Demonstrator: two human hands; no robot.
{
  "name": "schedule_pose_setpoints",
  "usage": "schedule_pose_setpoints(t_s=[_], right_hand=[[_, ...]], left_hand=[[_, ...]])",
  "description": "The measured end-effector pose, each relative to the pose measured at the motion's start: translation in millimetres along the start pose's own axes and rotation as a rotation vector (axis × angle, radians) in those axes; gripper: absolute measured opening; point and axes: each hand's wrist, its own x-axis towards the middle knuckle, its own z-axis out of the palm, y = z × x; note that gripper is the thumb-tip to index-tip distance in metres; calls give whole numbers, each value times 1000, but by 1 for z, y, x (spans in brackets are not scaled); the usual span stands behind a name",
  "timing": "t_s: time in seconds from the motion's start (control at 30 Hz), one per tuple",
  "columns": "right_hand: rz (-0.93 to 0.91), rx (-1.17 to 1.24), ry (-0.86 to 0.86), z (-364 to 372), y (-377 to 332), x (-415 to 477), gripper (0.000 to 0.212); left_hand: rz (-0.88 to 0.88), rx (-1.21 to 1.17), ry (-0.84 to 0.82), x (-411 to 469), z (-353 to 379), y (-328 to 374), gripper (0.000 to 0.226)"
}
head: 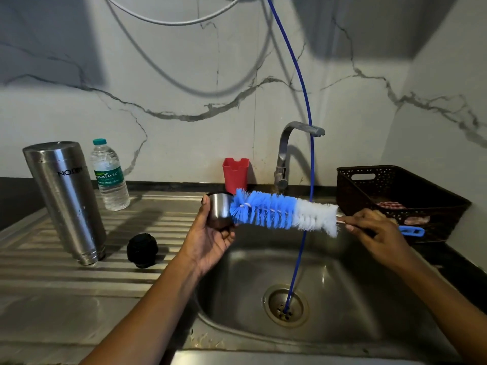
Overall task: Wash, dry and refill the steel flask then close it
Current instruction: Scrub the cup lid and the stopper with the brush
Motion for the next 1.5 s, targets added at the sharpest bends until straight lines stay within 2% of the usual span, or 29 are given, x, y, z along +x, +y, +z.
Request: schedule_pose_setpoints(t_s=[0.1, 0.33, 0.47, 0.57, 0.63, 0.73, 0.83, 0.97, 1.07, 1.13, 1.23, 1.37, 1.5], right_hand=[[-23, 1, 3, 6, -10, 2, 32], [-28, 81, -8, 13, -14, 2, 30], [49, 66, 1, -2, 2, 0, 32], [20, 71, 20, -6, -2, 1, 21], [-51, 74, 26, 2, -15, 4, 27], [-58, 44, -11, 14, -21, 7, 20], [-9, 37, -8, 5, -1, 2, 23], [16, 25, 39, -6, 5, 0, 32], [-47, 51, 44, 6, -14, 4, 26], [-36, 41, 18, 11, -17, 4, 26], [7, -21, -35, 6, -8, 3, 20], [53, -157, 13, -18, 4, -1, 26], [-9, -208, 10, -24, 2, 0, 25]], left_hand=[[-12, -14, 23, 1, -5, 2, 79], [-23, 36, -38, -5, 2, -2, 61], [-68, -14, -48, -9, 2, 2, 56], [-67, -8, -37, -9, 6, 2, 59], [-50, 6, -33, -7, 7, -1, 63], [-38, 8, -51, -4, 4, -2, 78], [-40, -31, -21, -5, 6, 0, 66], [-46, -41, 36, -6, 6, -1, 66], [-45, -44, 41, -5, 4, -1, 64], [-55, -32, 42, -5, 4, -2, 59], [-53, -20, 36, -5, 3, -4, 66], [19, -14, 45, 1, 1, 1, 96], [180, -2, 139, 7, -7, 1, 90]])
